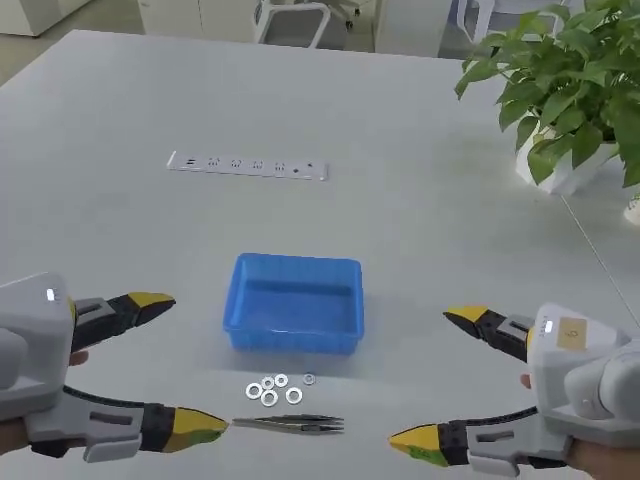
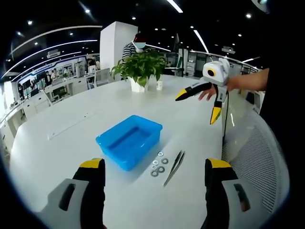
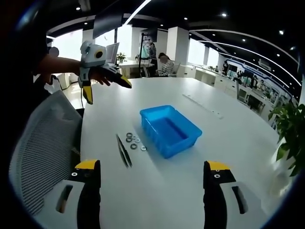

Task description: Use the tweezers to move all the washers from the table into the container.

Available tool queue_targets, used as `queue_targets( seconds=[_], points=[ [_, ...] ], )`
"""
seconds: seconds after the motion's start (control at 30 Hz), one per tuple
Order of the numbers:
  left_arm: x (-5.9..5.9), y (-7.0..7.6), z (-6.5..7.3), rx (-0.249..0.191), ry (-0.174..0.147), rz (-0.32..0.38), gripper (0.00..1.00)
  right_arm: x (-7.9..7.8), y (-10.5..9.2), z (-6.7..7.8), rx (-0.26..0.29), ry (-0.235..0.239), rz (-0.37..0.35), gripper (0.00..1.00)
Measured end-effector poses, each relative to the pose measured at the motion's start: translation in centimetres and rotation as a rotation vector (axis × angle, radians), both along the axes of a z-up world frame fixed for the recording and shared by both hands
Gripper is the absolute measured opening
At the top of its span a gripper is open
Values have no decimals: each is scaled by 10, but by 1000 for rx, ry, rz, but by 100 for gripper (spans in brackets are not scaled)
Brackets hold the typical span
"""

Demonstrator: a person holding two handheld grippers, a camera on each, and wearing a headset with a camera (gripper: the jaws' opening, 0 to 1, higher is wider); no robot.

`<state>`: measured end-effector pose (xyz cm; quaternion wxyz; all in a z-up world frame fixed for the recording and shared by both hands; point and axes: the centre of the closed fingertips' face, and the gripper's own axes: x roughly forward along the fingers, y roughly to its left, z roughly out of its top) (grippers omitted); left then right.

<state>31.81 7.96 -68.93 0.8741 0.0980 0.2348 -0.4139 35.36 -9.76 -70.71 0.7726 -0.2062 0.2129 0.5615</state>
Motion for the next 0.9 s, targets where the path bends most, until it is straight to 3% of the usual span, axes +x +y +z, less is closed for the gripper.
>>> queue_targets(
  seconds=[0.4, 0.5, 0.9],
  points=[
    [-7, -5, -18, 60, 41, -74, 77, -6, 10, -13, -73, -2, 108, 75],
    [-7, -6, -23, 84, 36, -93, 71, -9, 12, -17, -97, 0, 142, 70],
    [-10, -16, -40, 116, 75, -185, 50, -18, 28, -32, -159, 0, 276, 51]
  ],
)
